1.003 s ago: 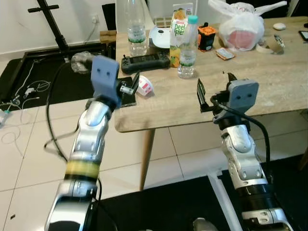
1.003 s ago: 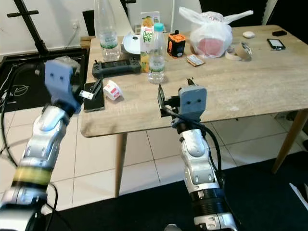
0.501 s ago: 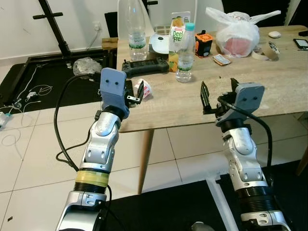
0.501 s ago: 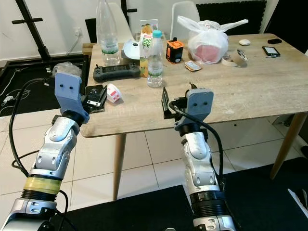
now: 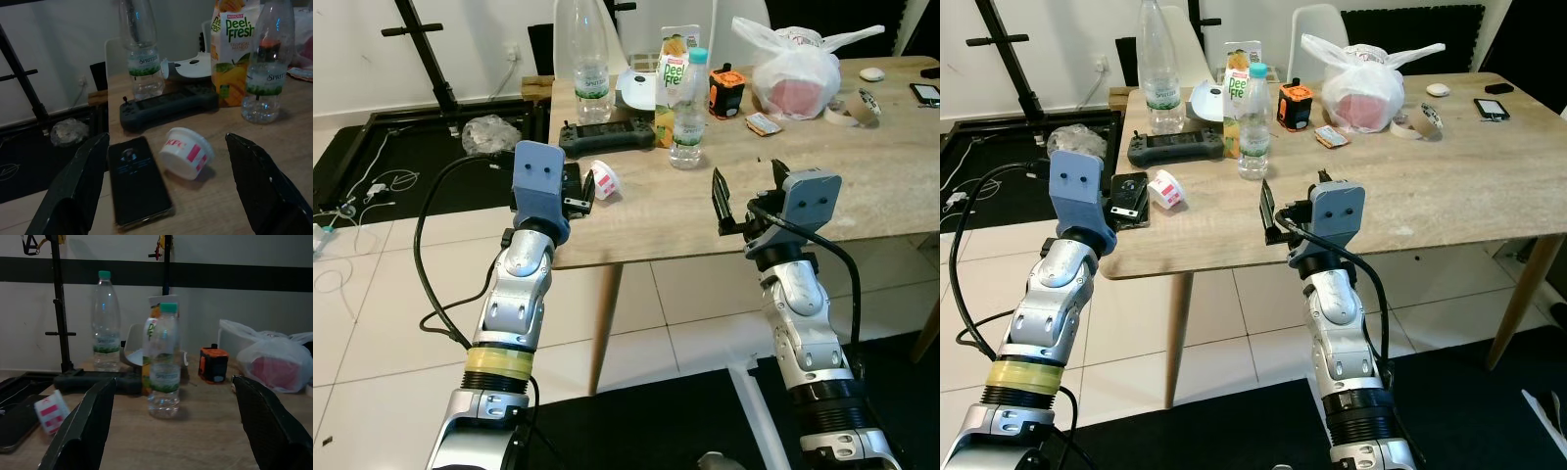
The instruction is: Restocking fridge
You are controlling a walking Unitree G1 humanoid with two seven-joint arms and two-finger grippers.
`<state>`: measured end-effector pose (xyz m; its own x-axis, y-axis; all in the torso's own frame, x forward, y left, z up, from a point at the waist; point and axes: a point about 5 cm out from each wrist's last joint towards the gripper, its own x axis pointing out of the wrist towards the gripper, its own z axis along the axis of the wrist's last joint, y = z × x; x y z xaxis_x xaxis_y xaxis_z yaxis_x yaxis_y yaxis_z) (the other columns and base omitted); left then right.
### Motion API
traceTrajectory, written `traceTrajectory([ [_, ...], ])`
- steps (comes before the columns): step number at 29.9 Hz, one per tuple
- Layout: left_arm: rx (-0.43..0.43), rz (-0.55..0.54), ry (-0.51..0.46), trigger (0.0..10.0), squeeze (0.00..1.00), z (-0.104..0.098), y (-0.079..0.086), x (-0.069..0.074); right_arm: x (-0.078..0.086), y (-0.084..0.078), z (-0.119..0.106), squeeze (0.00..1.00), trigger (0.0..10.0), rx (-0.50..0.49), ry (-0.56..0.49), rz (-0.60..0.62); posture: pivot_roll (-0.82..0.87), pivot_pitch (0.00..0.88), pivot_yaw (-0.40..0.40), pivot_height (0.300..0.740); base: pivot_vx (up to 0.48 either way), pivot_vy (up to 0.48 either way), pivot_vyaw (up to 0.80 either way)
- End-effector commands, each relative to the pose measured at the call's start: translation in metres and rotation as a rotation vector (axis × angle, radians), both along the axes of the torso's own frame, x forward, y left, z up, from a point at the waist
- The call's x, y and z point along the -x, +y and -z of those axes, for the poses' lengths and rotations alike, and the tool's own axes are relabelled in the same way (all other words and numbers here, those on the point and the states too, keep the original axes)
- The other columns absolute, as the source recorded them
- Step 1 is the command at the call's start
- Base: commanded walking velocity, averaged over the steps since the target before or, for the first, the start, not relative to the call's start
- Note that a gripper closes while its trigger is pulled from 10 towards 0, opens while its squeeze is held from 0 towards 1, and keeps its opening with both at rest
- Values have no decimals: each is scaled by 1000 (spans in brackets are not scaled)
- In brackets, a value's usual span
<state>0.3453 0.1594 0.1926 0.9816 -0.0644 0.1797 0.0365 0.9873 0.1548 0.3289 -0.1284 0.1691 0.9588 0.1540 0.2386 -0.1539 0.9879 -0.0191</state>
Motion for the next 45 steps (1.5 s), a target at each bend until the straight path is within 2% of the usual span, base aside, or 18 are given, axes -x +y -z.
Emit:
traceTrajectory([
  [1, -7, -7, 23, 10000, 0, 4, -1, -1, 1, -2, 3, 0, 10000, 2, 6, 2, 90, 51, -1, 706, 266, -322, 0],
  [16, -7, -50, 34, 10000, 0, 5, 5, -2, 1, -2, 4, 0, 10000, 6, 7, -4, 91, 50, -5, 706, 270, -313, 0],
  [24, -23, -134, 40, 10000, 0, 5, 19, -6, 1, -2, 4, 0, 10000, 14, 6, -9, 90, 45, -7, 706, 67, -64, 0],
  [29, -30, -215, 39, 10000, 0, 2, 35, -10, 1, -2, 4, 0, 10000, 17, 6, -13, 88, 41, -11, 706, 0, 0, 0],
  [33, -26, -240, 53, 10000, 0, 1, 43, -19, 0, -1, 4, 0, 10000, 17, 8, -18, 89, 45, -14, 706, 0, 0, 0],
  [37, 4, -244, 120, 10000, 0, 5, 44, -33, 1, 1, 4, 0, 10000, 18, 8, -26, 83, 53, -13, 706, 0, 0, 0],
  [41, 103, -234, 186, 10000, 0, -5, 43, -55, 2, 3, 2, 0, 10000, 18, 1, -32, 73, 66, -7, 706, 0, 0, 0],
  [45, 163, -227, 257, 10000, 0, -7, 39, -63, 6, 6, 2, 0, 10000, 20, -6, -35, 63, 85, 3, 706, 0, 0, 0],
])
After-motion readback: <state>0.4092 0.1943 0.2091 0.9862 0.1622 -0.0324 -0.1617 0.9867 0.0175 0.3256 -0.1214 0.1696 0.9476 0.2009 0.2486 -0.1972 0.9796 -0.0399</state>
